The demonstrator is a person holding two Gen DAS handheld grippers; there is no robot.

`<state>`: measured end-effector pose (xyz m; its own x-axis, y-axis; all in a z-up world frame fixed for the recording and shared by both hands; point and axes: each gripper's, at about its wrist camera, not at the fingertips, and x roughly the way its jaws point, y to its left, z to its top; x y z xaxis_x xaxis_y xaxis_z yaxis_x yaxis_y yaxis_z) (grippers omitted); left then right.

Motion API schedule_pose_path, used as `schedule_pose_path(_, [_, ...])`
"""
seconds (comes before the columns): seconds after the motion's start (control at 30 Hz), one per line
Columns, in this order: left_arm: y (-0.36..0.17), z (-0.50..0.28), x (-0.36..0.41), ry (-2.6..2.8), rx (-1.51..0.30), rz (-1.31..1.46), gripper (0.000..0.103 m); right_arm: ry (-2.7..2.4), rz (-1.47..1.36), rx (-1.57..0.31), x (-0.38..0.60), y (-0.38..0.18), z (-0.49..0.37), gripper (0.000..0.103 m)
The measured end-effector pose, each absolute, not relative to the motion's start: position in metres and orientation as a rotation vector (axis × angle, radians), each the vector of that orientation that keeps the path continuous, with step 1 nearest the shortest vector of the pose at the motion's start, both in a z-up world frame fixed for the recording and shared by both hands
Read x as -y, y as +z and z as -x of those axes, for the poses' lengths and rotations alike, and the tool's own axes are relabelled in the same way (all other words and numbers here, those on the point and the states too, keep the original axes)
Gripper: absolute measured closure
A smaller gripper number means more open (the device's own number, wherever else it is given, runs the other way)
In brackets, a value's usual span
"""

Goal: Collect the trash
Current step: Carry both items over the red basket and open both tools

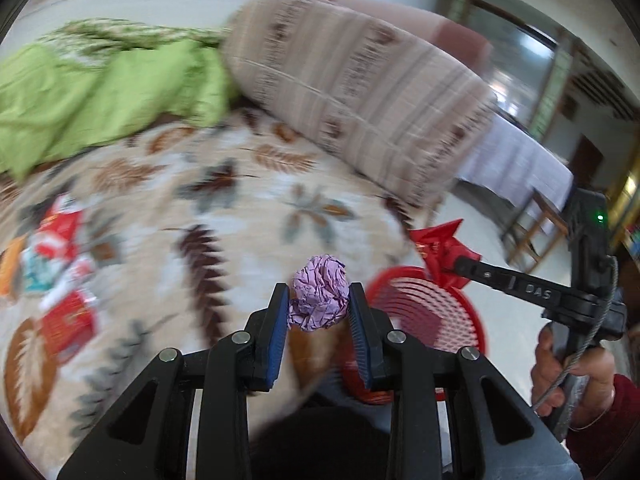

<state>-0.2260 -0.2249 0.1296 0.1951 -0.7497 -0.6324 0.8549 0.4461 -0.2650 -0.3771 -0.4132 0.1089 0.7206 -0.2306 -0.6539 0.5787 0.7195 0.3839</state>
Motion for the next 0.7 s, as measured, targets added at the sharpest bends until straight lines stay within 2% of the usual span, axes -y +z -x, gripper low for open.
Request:
schedule_pose_path(0.37, [0.114,0.29,0.317,-1.317,-0.873,-0.285,0.075,-0.634,-0.682,-0.632,0.456,0.09,0.438,0.083])
schedule_pose_path(0.4, [0.113,0.293,0.321,-1.323,-0.872,-0.292,0.074,-0.646,-0.691,-0.637,0.459,0.087,0.441,0.083])
schedule_pose_path(0.43, [0.113,0.295,0.324,-1.325,-0.871,-0.299,0.069,-0.659,-0.694,-0.639,0.461,0.085,0.443,0.083])
schedule_pose_path(0.47, [0.112,0.296,0.327,-1.32,-0.871,-0.303,0.059,-0.67,-0.696,-0.64,0.462,0.084,0.445,0.078])
schedule_pose_path(0.5, [0.112,0.296,0.327,-1.315,-0.869,-0.3,0.056,-0.671,-0.701,-0.641,0.463,0.082,0.447,0.076])
schedule_pose_path(0.63, [0.113,0.291,0.324,-1.308,-0.876,-0.279,0.054,-0.69,-0.701,-0.632,0.465,0.083,0.451,0.059])
schedule_pose_path(0.7, [0.114,0.288,0.319,-1.296,-0.874,-0.268,0.054,-0.695,-0.697,-0.626,0.464,0.085,0.449,0.059])
